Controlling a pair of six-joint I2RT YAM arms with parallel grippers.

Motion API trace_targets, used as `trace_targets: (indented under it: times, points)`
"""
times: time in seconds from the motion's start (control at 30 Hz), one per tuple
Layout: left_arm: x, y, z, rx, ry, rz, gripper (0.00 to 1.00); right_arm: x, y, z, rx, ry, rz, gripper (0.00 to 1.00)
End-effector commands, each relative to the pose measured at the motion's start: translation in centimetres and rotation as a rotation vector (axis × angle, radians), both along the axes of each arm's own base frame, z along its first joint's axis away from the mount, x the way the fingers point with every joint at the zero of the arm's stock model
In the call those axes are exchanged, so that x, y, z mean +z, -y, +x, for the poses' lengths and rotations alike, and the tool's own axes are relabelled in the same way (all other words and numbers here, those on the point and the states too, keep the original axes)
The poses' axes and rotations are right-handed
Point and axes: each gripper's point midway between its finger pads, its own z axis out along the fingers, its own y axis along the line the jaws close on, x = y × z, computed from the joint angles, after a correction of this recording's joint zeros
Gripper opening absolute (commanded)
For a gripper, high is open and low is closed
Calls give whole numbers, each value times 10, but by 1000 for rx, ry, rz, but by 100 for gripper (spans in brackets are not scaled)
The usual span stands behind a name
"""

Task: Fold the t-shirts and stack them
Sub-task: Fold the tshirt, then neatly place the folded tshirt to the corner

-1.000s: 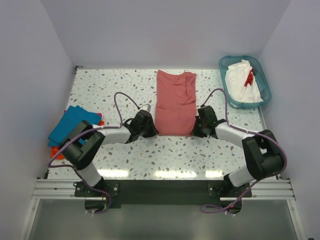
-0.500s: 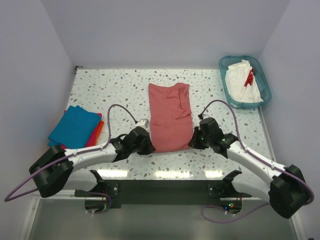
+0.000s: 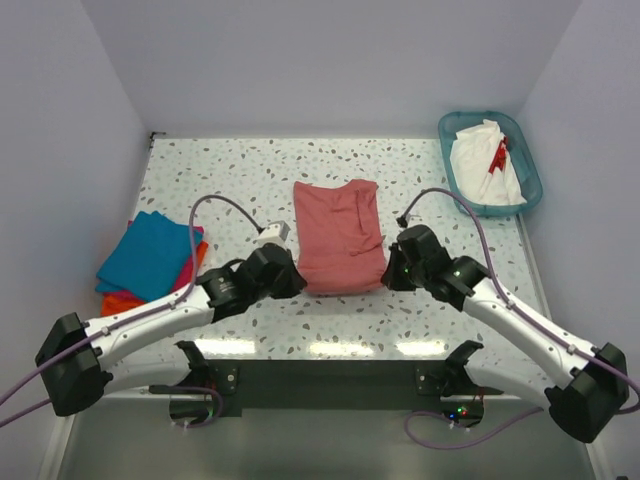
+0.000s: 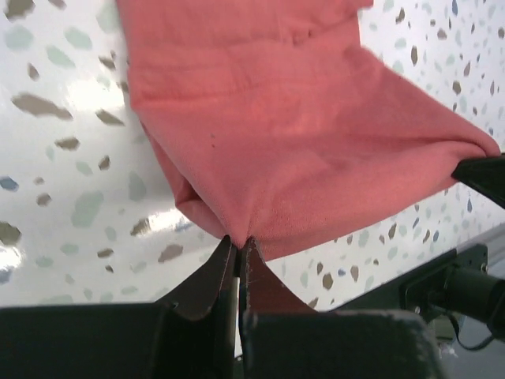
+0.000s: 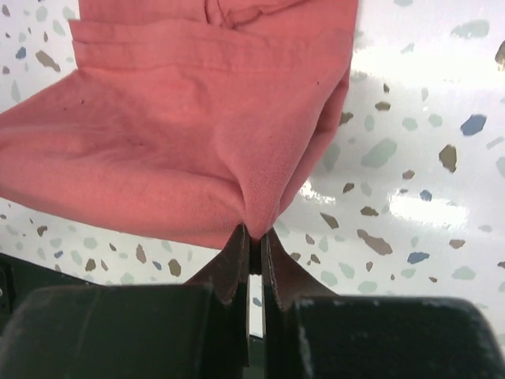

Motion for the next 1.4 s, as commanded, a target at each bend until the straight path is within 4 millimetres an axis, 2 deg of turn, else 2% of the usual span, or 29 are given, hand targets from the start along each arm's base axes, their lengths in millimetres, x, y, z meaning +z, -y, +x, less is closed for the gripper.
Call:
trace_targets:
  times: [0.0, 0.17, 0.3, 0.37, 0.4, 0.47, 0.5, 0.57, 0.6, 0.67, 0.7, 0.73, 0.77, 0.8, 0.83, 0.87, 0.9, 0.93, 0.97, 1.0, 1.03, 1.07, 1.1, 1.13, 1.17, 1.27, 1.3, 1.33, 1.37]
  points:
    - [22, -13, 41, 49, 79, 38, 0, 25, 3, 34, -21, 84, -61, 0]
    - [58, -9, 92, 89, 154, -8, 0, 49, -8, 88, -35, 111, 21, 0]
    - [56, -4, 128, 102, 158, -12, 0, 48, -14, 128, -57, 96, 43, 0]
    - [65, -1, 146, 111, 175, -30, 0, 55, -11, 148, -80, 116, 54, 0]
    - [57, -4, 158, 119, 160, -17, 0, 55, -14, 159, -77, 108, 63, 0]
    - [70, -2, 178, 130, 186, -42, 0, 52, -9, 174, -102, 101, 68, 0]
    - [58, -5, 190, 135, 160, -33, 0, 61, -12, 184, -100, 113, 95, 0]
    - [66, -4, 211, 145, 171, -49, 0, 49, -9, 202, -116, 77, 110, 0]
    - [51, -7, 223, 152, 138, -44, 0, 56, -11, 214, -114, 86, 129, 0]
    - [54, -7, 243, 162, 145, -63, 0, 36, -7, 234, -135, 45, 130, 0]
    - [36, -13, 254, 175, 102, -60, 0, 47, -11, 249, -128, 65, 159, 0]
    - [34, -14, 264, 178, 108, -74, 0, 47, -7, 260, -140, 65, 170, 0]
    - [25, -20, 281, 195, 99, -78, 0, 25, -8, 271, -146, 24, 167, 0]
    - [22, -21, 289, 191, 95, -86, 0, 39, -9, 289, -148, 59, 184, 0]
    - [19, -21, 300, 186, 102, -97, 0, 33, -9, 299, -149, 48, 189, 0]
    - [28, -19, 315, 175, 128, -118, 0, 12, -10, 310, -152, 14, 188, 0]
    - [7, -21, 327, 166, 101, -124, 0, 20, -12, 327, -149, 45, 202, 1]
    - [5, -18, 336, 139, 111, -147, 7, 15, -12, 336, -157, 40, 198, 7]
    - [9, -14, 346, 110, 131, -177, 44, 6, -6, 337, -172, -3, 183, 30]
    - [-5, -19, 349, 97, 97, -195, 58, -2, -8, 350, -171, -10, 186, 41]
    - [9, -20, 359, 87, 164, -227, 67, -4, -4, 353, -174, -13, 183, 53]
    - [6, -24, 356, 83, 169, -241, 79, -5, 3, 356, -190, -6, 151, 67]
    - [24, -33, 358, 89, 215, -248, 83, 2, 7, 356, -196, 17, 139, 74]
    - [22, -41, 355, 107, 208, -231, 87, 10, 11, 356, -199, 43, 128, 80]
    - [39, -48, 353, 117, 245, -221, 88, 15, 19, 357, -217, 72, 91, 85]
    - [37, -62, 337, 166, 220, -176, 88, 35, 24, 347, -218, 127, 71, 86]
    - [33, -64, 331, 175, 203, -174, 88, 26, 26, 338, -223, 111, 43, 85]
    - [18, -65, 320, 178, 165, -168, 86, 37, 18, 330, -209, 137, 28, 85]
    - [16, -63, 313, 174, 154, -167, 85, 35, 17, 326, -194, 146, -2, 85]
